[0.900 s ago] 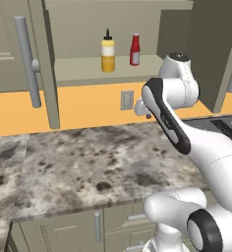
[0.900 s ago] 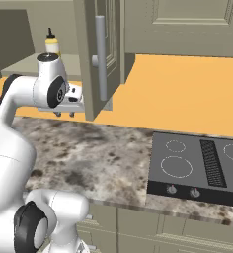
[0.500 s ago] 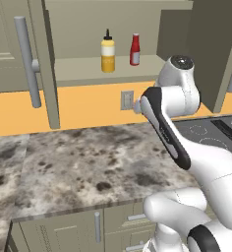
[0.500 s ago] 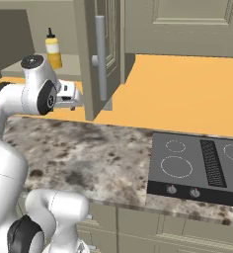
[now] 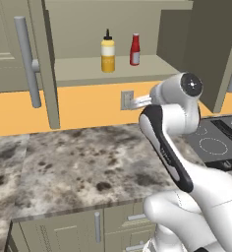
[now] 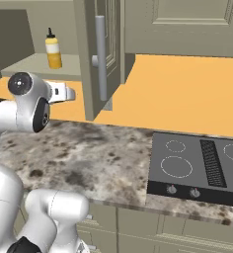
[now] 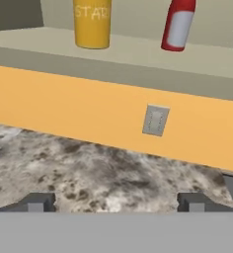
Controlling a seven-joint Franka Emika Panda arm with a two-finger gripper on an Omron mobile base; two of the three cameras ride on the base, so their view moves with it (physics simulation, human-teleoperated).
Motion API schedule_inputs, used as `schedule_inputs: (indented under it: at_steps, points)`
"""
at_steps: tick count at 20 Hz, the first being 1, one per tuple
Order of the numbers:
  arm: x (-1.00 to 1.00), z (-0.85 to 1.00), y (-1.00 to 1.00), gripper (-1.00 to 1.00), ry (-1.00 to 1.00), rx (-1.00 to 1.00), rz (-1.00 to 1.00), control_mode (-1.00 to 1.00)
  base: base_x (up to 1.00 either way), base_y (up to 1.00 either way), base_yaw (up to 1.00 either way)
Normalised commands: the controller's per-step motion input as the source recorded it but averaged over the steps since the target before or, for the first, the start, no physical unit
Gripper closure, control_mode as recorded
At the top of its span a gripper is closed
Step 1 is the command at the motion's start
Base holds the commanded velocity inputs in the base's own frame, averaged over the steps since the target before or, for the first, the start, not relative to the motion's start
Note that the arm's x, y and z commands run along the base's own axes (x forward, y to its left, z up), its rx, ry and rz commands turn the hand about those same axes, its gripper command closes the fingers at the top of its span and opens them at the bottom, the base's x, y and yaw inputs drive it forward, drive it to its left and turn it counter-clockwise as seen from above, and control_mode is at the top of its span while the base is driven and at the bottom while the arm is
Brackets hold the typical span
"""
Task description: Take 2 condiments from the cabinet and move them on the counter near the stove.Make sure the condiments are lined up with each other, next to each other.
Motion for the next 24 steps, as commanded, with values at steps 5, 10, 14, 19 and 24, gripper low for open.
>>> schedule_inputs:
  at_steps: [5,10,14,19,24]
  points:
    - [0.04,0.54,0.18,-1.00,-0.02,0.05,0.02,-1.00,0.00,0.00,0.00]
    - [0.02,0.52,0.05,-1.00,0.00,0.00,0.00,-1.00,0.00,0.00,0.00]
    - [0.23,0.38,0.09,-1.00,0.00,0.00,0.00,-1.00,0.00,0.00,0.00]
    - [0.36,0.36,0.17,-1.00,-0.08,0.01,0.02,-1.00,0.00,0.00,0.00]
    - [0.40,0.34,0.25,-1.00,-0.01,0.02,0.00,-1.00,0.00,0.00,0.00]
